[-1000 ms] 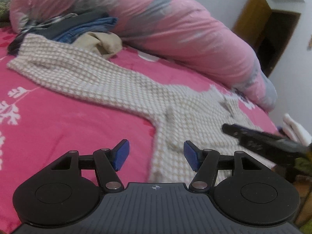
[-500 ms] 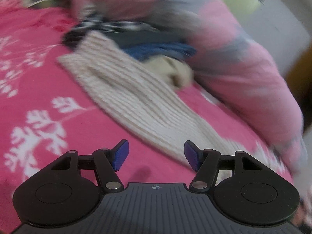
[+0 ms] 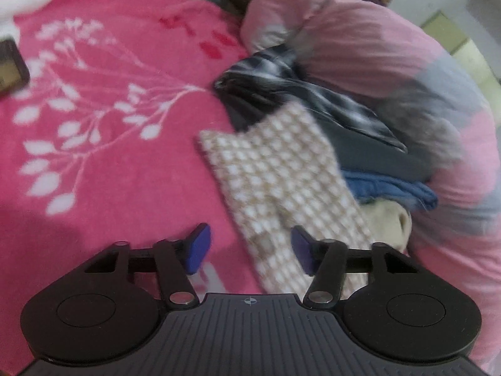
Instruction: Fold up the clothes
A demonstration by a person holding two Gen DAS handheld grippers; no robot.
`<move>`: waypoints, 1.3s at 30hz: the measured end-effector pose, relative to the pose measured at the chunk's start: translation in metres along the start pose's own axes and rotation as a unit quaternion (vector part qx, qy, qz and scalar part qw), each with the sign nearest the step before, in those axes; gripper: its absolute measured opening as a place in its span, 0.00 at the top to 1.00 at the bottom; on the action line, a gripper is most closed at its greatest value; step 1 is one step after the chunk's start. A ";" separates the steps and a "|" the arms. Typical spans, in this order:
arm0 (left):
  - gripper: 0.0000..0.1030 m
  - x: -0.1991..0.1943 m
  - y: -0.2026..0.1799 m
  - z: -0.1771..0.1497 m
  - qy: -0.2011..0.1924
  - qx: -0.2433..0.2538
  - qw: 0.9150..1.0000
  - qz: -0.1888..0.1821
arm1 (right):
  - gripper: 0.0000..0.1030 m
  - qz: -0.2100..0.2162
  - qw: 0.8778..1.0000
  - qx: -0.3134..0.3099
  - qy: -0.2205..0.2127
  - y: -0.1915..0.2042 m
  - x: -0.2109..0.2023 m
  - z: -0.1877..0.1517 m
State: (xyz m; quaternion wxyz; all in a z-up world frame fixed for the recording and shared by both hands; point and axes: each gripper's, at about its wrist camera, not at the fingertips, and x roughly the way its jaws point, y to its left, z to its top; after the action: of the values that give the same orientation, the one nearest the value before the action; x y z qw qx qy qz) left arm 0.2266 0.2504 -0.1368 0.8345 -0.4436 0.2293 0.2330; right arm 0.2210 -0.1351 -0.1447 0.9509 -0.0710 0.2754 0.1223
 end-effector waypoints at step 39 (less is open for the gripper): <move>0.96 -0.185 -0.231 -0.130 -0.160 0.265 0.901 -0.303 | 0.63 0.030 0.975 0.206 -0.075 -0.095 -0.112 -0.024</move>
State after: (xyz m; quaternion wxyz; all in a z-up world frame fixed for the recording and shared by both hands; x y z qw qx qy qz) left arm 0.1956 -0.0088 0.0537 0.9770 -0.2106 0.0007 -0.0329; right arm 0.1429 -0.2524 -0.0978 0.9588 0.1444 0.2249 0.0962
